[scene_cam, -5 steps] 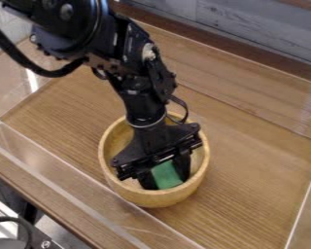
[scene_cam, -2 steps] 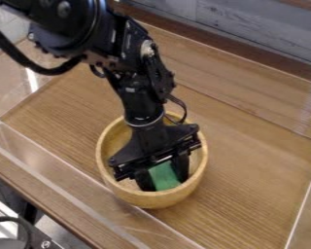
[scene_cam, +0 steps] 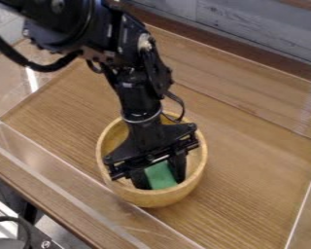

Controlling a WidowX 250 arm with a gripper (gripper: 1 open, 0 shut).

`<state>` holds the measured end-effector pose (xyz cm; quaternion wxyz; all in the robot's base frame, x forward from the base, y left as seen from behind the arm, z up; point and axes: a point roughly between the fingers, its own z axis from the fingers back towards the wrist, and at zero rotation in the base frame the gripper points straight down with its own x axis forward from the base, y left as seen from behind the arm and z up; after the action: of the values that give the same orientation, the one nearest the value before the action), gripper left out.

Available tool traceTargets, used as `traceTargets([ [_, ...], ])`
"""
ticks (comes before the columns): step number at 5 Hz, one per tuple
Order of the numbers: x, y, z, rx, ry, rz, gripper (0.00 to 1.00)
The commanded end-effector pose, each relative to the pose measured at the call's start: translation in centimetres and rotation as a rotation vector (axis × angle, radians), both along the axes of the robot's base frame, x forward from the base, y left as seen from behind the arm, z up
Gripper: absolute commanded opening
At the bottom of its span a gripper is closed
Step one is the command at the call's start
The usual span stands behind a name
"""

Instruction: Remove the green block from inside the brown bowl and put it on the table

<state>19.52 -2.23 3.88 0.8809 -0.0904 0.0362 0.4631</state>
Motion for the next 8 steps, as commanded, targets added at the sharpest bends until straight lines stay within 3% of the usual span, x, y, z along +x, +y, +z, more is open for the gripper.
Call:
traceTargets([
  [1, 0.9, 0.4, 1.4, 0.002, -0.049, 0.013, 0.00],
  [8, 0.4, 1.3, 3.4, -0.002, -0.044, 0.062, 0.00],
])
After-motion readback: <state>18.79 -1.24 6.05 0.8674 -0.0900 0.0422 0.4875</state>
